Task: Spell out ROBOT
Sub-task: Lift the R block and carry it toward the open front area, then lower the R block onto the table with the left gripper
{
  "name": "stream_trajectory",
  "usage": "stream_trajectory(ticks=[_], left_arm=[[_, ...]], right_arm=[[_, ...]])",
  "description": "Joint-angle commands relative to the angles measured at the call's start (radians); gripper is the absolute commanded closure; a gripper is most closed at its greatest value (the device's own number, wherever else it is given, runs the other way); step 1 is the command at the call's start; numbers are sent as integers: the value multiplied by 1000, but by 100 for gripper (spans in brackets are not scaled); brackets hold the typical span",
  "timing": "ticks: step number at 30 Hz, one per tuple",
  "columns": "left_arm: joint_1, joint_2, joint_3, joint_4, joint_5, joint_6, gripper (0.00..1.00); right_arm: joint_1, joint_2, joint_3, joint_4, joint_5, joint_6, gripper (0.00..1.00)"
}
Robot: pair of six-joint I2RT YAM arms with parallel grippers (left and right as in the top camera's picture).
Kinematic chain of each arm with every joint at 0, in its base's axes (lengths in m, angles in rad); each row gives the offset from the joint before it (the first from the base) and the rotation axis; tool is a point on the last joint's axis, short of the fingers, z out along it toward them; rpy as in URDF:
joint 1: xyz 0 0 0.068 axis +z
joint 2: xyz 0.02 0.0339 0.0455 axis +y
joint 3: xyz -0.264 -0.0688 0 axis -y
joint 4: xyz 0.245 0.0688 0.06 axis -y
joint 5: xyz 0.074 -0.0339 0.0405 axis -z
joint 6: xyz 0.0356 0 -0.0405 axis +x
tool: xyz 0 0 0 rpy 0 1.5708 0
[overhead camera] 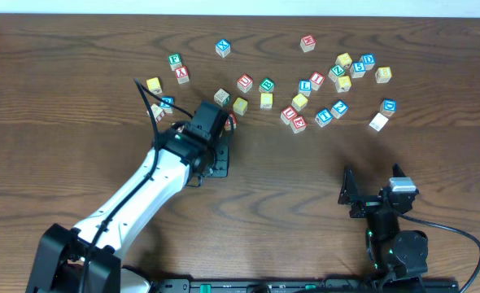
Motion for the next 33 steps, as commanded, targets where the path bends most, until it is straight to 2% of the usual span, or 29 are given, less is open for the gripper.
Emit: stream_trajectory(ticks=[1,19,33], left_arm=[[-6,-4,-45,41,-61,-57,92],[-6,110,-95,140,-79,-41,92],[-6,119,-98,167,-80,-41,92]], right_arm=[[-5,0,-2,-4,-2,-13,1],[-5,0,-2,-4,-2,-13,1],[-5,0,-2,-4,-2,-13,1]])
